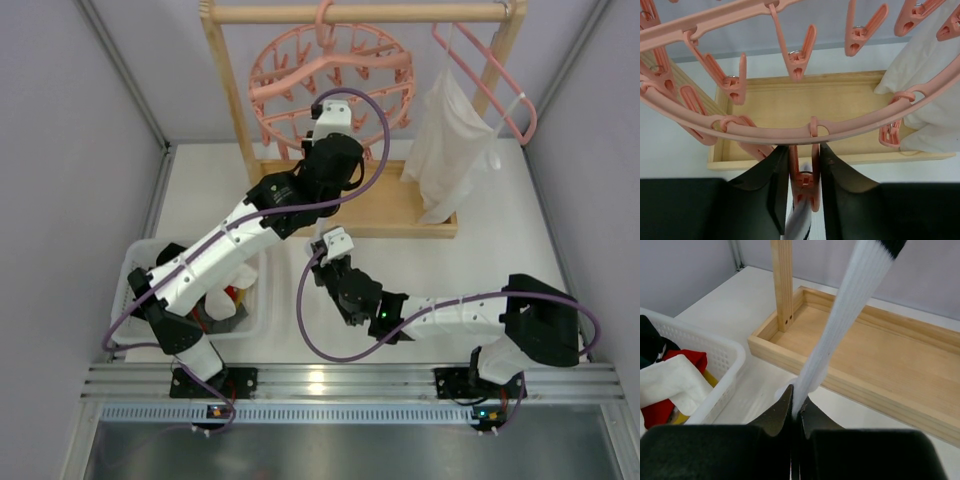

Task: Remove the socks clipped to the hanger

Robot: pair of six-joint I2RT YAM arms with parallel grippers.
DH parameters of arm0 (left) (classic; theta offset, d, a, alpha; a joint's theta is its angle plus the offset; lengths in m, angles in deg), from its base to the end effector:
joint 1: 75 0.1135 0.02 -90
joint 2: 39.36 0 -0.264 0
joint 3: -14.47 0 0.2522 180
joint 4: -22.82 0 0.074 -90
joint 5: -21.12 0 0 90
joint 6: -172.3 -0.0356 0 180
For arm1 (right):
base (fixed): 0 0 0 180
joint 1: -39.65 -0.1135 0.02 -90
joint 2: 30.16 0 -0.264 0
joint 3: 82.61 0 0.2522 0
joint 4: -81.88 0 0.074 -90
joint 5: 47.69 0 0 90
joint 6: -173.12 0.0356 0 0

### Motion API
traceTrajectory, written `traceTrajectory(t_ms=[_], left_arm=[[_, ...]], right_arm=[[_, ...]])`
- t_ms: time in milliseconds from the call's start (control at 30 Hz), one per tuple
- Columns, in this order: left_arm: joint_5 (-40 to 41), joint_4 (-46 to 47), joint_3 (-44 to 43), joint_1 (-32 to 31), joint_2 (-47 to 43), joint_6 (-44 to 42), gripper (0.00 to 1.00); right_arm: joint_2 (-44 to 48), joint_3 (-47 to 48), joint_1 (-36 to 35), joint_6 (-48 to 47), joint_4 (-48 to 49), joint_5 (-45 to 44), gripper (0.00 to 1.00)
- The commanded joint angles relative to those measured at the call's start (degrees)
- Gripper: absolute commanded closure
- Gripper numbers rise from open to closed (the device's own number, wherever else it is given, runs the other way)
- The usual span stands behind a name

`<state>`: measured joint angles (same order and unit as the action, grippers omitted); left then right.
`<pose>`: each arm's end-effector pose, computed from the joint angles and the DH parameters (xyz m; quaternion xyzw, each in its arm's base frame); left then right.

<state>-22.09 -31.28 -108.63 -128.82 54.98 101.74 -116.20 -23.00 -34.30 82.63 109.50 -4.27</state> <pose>0.2275 -0.2672 0.4560 0.0263 0.8036 -0.0236 0.5941 0.1150 0.3062 0.2667 -0.1638 0.6827 0.1707 0.6914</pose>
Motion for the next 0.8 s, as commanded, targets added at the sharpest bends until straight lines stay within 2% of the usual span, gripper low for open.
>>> traceTrajectory(t_ms=[0, 67, 100, 267, 400, 433, 500, 533, 767], left_arm=[[-0.2, 2.46, -2.46, 0.82, 0.84, -0.63, 0.73], [-0.9, 2.46, -2.55, 1.0, 0.93, -0.55, 0.79], [-0.91, 2.46, -2.55, 1.17, 1.1, -0.55, 0.87], [-1.87, 2.46, -2.55, 1.61, 1.19, -0.11, 0.88], [-3.63, 2.46, -0.71, 1.62, 0.23, 0.86, 0.75], [-4.07, 2.46, -0.35, 1.62, -0.21, 1.03, 0.67], [-5.12, 2.46, 0.62, 1.62, -1.18, 1.47, 0.62], [-5.39, 2.46, 0.88, 1.62, -1.53, 1.56, 0.56], [-9.78, 2.54, 3.86, 1.62, -6.36, 2.97, 0.42]], right_arm=[[-0.27, -0.4, -1.9, -0.21, 3.35, 0.18, 1.0], [0.08, -1.11, -1.9, -0.04, 3.7, 0.01, 1.0], [0.34, -1.37, -1.98, 0.05, 3.61, 0.01, 1.0], [1.84, -4.88, -2.07, 1.79, 4.93, -0.08, 1.0], [3.94, -8.66, -2.07, 2.51, 5.64, 0.27, 1.0], [5.26, -10.15, -1.99, 2.51, 5.2, 0.36, 1.0], [6.93, -11.47, -1.99, 2.86, 4.23, 0.27, 1.0], [8.59, -12.87, -1.9, 2.86, 3.36, 0.27, 1.0], [15.02, -17.89, 0.21, 5.15, 0.28, 0.71, 1.0]])
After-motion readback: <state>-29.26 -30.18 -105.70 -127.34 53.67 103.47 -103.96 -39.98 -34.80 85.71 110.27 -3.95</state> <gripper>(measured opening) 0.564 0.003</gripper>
